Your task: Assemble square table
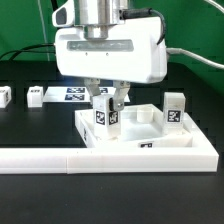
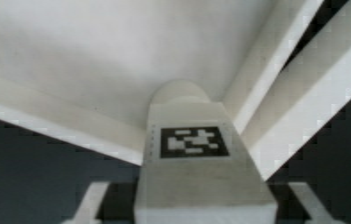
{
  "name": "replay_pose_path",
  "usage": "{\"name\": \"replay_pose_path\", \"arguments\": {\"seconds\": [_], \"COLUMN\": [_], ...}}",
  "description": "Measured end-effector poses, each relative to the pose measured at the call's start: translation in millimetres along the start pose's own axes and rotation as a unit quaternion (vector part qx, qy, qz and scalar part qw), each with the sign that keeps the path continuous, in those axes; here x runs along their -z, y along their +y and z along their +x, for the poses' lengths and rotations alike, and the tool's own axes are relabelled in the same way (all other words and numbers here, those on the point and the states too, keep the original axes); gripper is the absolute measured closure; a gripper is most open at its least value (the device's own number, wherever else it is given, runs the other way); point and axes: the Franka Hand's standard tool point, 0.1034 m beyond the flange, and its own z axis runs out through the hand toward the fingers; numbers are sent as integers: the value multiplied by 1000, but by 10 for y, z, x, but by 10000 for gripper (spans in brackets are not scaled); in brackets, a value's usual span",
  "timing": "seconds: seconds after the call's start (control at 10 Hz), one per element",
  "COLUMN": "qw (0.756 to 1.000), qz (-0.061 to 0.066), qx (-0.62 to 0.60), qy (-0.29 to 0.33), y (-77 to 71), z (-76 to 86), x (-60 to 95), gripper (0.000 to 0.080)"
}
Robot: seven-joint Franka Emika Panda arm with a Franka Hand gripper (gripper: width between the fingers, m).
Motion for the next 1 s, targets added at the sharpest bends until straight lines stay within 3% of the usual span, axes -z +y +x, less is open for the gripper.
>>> {"name": "replay_pose_path", "arguments": {"seconds": [0.1, 0.2, 0.3, 0.6, 1.0], "qw": [1000, 1000, 999, 985, 924], "qz": [0, 0, -1, 0, -1], "qx": [7, 26, 42, 175, 382], "qy": [0, 0, -1, -1, -2], "y": [1, 0, -17, -38, -28], "z": [-5, -10, -39, -63, -62], "x": [-3, -5, -12, -19, -22], "gripper": [509, 327, 213, 153, 151]}}
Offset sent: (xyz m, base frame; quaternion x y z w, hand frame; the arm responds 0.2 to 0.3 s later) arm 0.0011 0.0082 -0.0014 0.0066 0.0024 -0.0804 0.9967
